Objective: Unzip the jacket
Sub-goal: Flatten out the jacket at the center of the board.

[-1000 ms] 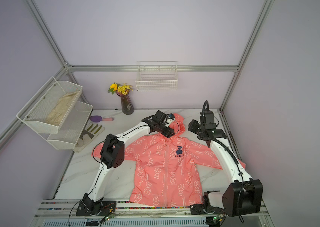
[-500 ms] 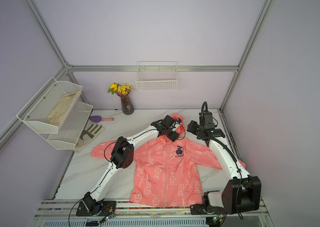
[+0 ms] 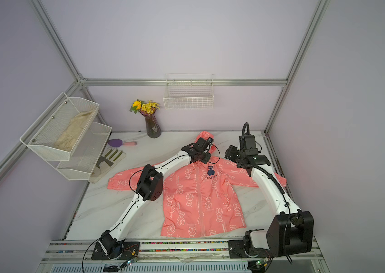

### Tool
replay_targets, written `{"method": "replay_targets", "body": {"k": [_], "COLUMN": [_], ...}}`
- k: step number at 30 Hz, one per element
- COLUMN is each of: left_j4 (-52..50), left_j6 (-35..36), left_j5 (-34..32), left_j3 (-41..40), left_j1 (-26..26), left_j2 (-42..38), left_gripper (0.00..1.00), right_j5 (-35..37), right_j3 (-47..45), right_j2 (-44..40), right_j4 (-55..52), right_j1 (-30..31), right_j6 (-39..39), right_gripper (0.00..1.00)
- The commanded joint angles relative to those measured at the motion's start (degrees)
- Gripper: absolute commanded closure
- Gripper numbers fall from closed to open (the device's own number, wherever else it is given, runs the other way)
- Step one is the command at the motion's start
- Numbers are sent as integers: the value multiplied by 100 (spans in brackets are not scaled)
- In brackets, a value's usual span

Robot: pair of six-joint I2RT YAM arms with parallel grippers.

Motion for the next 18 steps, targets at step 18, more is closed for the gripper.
{"method": "replay_targets", "body": {"k": [18], "left_j4": [559], "left_j6": [-385], "left_j5": [-272], "left_j3": [-830], "left_j1": [472], "left_j2": [-976], "left_gripper": [26], "right_j5": [-959], "right_j3": [-316], "right_j2": [1135], "right_j4": [615], "right_j1": [-18], "right_j6": [144], "right_gripper": [53]}}
